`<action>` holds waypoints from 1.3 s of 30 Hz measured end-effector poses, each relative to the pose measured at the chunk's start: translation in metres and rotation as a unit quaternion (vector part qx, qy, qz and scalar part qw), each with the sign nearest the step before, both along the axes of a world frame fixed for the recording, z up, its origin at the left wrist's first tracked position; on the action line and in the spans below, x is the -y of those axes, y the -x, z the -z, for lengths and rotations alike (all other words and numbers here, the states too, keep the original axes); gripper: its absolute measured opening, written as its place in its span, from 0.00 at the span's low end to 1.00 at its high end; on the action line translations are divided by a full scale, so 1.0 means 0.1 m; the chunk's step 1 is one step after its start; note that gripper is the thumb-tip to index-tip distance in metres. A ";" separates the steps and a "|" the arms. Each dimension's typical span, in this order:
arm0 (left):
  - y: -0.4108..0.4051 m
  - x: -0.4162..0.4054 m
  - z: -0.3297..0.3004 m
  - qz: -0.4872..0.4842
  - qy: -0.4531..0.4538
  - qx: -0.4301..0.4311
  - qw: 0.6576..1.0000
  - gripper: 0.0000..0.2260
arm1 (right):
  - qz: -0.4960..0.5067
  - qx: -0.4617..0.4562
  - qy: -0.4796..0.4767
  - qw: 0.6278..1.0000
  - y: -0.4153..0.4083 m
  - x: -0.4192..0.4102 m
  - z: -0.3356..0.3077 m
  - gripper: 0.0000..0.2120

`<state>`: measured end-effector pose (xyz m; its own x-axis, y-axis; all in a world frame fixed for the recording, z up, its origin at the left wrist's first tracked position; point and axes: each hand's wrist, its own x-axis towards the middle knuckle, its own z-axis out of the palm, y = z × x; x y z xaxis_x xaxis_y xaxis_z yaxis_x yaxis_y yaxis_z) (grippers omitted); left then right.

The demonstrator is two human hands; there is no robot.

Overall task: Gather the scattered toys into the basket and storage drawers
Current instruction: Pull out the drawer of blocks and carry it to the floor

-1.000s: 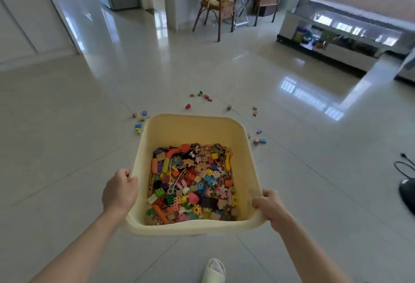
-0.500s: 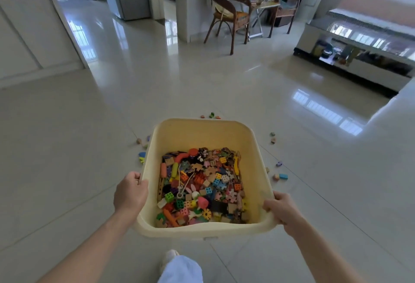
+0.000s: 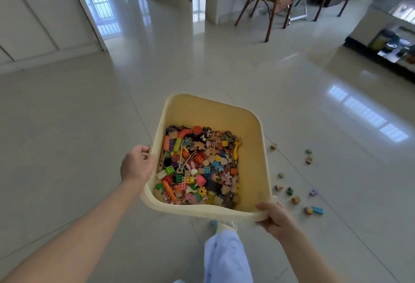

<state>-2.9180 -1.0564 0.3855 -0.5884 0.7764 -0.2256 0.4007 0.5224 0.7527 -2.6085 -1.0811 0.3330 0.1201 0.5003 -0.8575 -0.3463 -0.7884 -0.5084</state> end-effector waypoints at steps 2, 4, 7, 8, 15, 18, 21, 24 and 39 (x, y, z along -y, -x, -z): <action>0.14 -0.44 0.11 -0.011 -0.008 0.100 0.995 0.04 | 0.005 0.015 -0.003 1.000 0.08 -0.49 0.20 0.15; 0.27 -0.78 0.26 -0.045 0.000 0.164 0.985 0.07 | -0.001 0.025 0.002 1.000 0.17 -0.92 0.36 0.12; 0.32 -1.13 0.70 -0.144 0.036 0.263 0.953 0.10 | -0.002 0.043 0.014 0.999 0.36 -1.52 0.65 0.13; 0.28 -1.21 0.86 -0.168 0.050 0.313 0.934 0.10 | -0.003 0.046 0.012 0.999 0.42 -1.70 0.75 0.13; 0.28 -2.13 2.35 -0.298 0.034 0.381 0.875 0.24 | -0.001 0.068 -0.028 0.997 0.89 -2.71 1.99 0.12; 0.40 -2.56 2.98 -0.319 0.011 0.354 0.879 0.25 | -0.003 0.063 -0.054 0.997 1.09 -3.11 2.65 0.12; 0.57 -2.97 3.70 -0.307 -0.023 0.361 0.880 0.25 | -0.005 0.054 -0.089 0.995 1.28 -3.53 3.37 0.11; 0.71 -3.30 4.19 -0.286 -0.054 0.369 0.883 0.24 | -0.010 0.030 -0.118 0.993 1.40 -3.89 3.82 0.11; 1.08 -3.88 5.83 -0.192 -0.141 0.390 0.890 0.23 | 0.015 0.010 -0.181 0.983 1.73 -4.42 5.33 0.18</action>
<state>-3.0259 -0.6685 -0.1979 -0.5726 0.6427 -0.5090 -0.4675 0.2541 0.8467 -2.7810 -0.6394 -0.1995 0.1541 0.7680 -0.6216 -0.3542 -0.5443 -0.7604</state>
